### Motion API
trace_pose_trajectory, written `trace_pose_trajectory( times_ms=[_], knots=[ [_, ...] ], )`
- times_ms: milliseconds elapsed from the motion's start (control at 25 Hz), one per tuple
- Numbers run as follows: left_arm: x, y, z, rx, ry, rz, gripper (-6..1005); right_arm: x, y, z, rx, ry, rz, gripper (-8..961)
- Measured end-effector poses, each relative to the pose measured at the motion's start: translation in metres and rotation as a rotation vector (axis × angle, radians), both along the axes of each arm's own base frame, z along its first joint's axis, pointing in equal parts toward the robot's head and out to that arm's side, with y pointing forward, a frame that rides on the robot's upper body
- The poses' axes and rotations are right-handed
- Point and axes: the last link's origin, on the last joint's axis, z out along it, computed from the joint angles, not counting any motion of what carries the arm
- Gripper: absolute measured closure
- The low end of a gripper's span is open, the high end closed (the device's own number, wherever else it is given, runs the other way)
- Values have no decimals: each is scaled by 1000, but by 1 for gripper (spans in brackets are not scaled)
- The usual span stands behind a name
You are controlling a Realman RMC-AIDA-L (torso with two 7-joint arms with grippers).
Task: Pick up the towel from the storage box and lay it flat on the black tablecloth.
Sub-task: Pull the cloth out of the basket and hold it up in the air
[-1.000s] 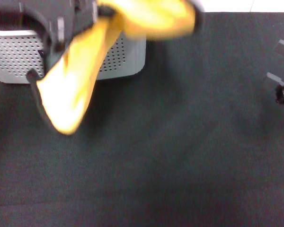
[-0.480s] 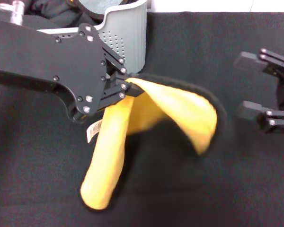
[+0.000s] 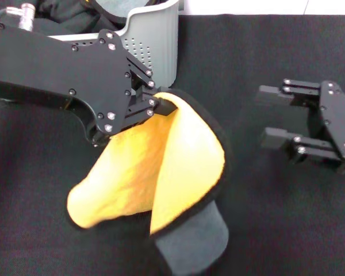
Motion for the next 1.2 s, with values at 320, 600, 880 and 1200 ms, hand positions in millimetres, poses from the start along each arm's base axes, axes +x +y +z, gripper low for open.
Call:
trace_pose_trajectory(
  times_ms=[320, 600, 880, 1200],
  knots=[
    [-5, 8, -2, 57, 0, 17, 982, -1, -12, 6, -23, 112, 4, 463],
    [-1, 15, -2, 75, -22, 8, 982, -1, -6, -11, -26, 110, -77, 501],
    [2, 18, -2, 88, -34, 2, 982, -6, 3, -24, -48, 101, -138, 550],
    [1, 19, -3, 91, -43, 11, 981, -9, 1, -30, -81, 99, -142, 654]
  ],
)
